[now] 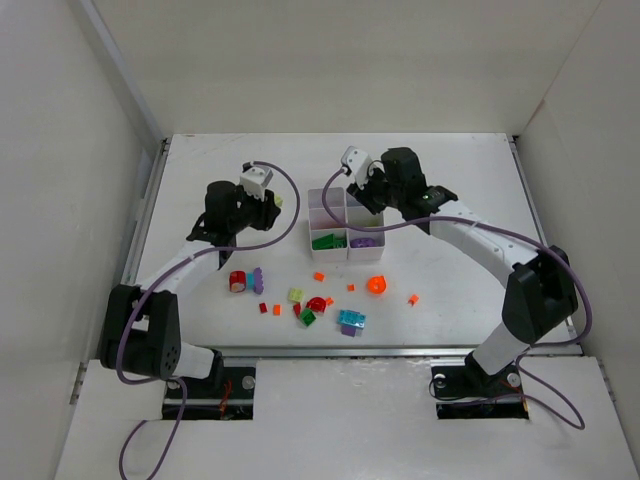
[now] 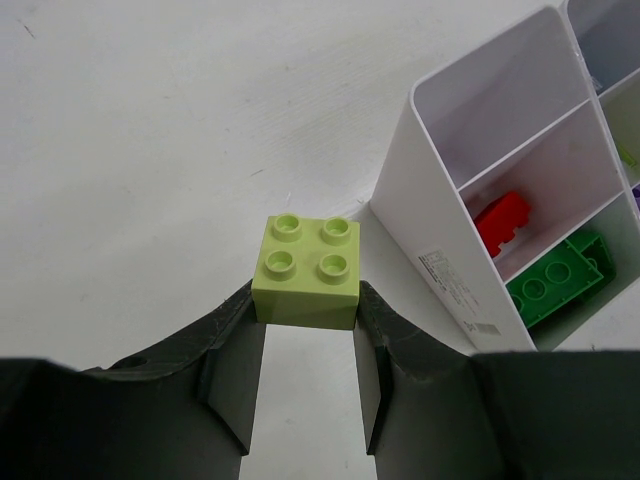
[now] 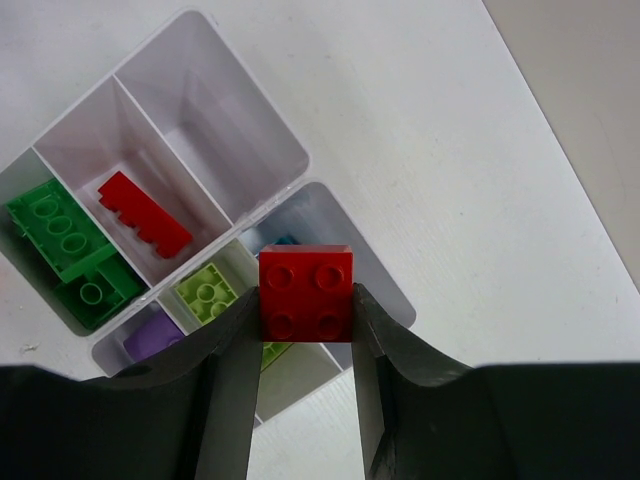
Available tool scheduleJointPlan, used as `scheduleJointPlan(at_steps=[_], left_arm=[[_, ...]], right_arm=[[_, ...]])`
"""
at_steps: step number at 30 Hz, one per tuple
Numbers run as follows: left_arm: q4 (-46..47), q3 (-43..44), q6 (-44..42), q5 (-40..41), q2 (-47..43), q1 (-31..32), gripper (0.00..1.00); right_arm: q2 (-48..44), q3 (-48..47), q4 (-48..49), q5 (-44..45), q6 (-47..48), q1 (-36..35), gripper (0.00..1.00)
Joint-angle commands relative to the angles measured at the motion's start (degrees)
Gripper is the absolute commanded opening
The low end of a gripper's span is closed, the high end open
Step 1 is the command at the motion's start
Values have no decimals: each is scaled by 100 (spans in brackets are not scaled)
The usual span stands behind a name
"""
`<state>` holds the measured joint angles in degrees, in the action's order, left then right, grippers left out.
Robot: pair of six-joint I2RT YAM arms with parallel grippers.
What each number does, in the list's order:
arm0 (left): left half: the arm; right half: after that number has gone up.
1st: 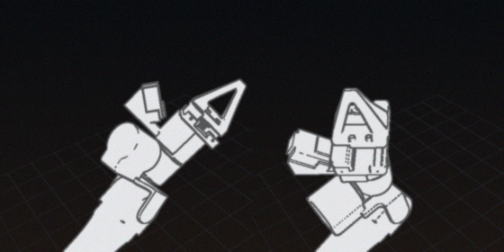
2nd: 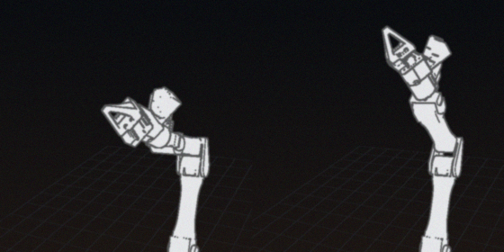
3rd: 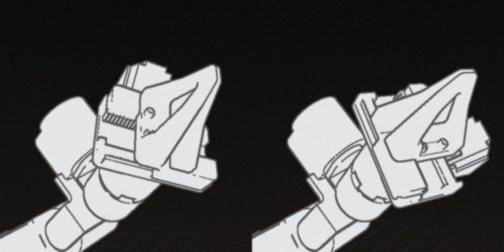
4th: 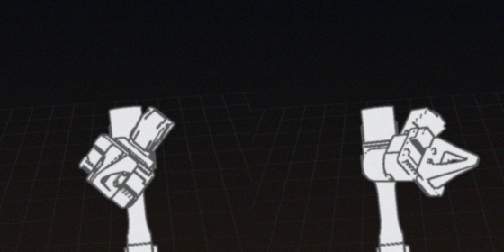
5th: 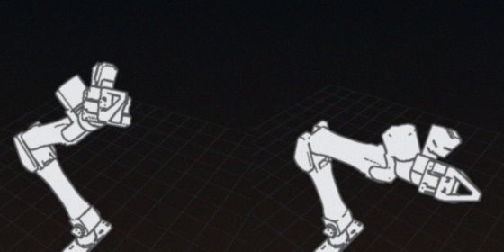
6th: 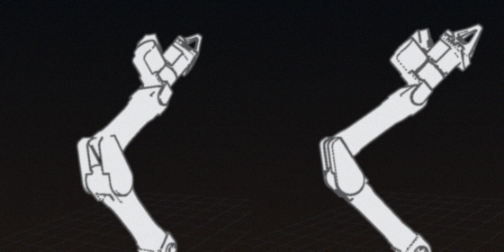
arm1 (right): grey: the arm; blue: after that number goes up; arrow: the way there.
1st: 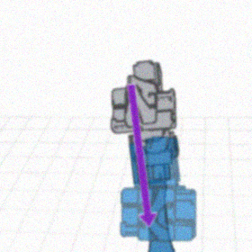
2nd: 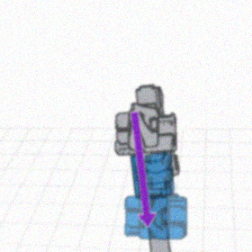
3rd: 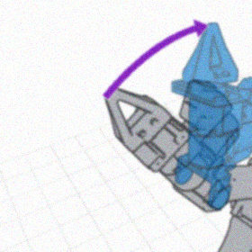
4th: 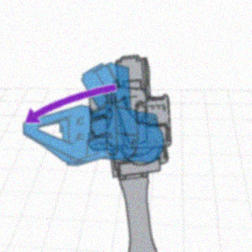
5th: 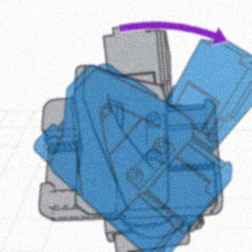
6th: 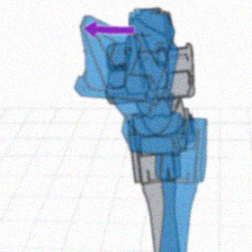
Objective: Sort the legos into containers by color
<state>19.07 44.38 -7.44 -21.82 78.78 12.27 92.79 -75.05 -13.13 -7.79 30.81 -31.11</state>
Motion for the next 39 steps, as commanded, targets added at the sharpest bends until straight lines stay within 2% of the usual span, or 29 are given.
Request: scheduleJointPlan(at_steps=[1, 39], left_arm=[[194, 211, -73, 47, -3, 12, 0], [79, -70, -73, -6, -285, 65, 0]], right_arm=[[-139, -45, 293, -38, -110, 35, 0], [-455, 412, 293, -47, -216, -308, 0]])
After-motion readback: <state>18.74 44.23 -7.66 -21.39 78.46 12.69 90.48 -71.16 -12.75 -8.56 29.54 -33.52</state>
